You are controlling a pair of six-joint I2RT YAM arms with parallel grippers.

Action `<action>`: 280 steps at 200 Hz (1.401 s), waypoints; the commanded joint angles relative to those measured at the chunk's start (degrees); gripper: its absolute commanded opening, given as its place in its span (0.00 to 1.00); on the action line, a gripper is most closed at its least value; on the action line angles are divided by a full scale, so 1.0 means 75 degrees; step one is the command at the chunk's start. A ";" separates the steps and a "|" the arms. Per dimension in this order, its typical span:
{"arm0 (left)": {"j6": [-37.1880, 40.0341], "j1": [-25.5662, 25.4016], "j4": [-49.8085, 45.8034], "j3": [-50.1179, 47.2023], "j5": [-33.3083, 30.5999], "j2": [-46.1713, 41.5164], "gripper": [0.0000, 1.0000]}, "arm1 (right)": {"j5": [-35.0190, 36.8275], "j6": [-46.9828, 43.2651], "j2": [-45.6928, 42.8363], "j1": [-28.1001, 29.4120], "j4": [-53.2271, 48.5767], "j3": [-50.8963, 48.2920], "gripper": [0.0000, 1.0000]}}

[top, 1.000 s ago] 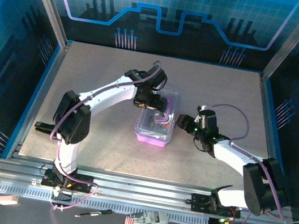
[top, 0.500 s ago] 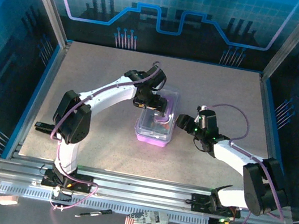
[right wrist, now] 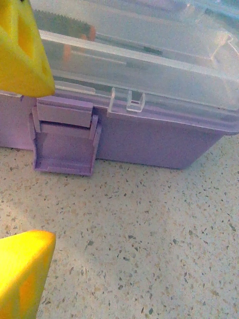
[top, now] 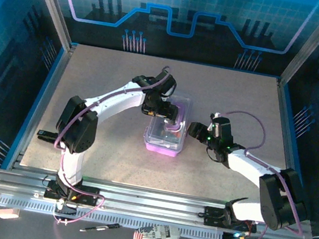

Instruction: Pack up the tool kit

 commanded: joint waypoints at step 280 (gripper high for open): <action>-0.0007 0.1570 0.1833 -0.3498 0.0824 -0.0391 0.64 | -0.4309 0.1761 0.1781 -0.1274 0.3636 -0.0138 0.83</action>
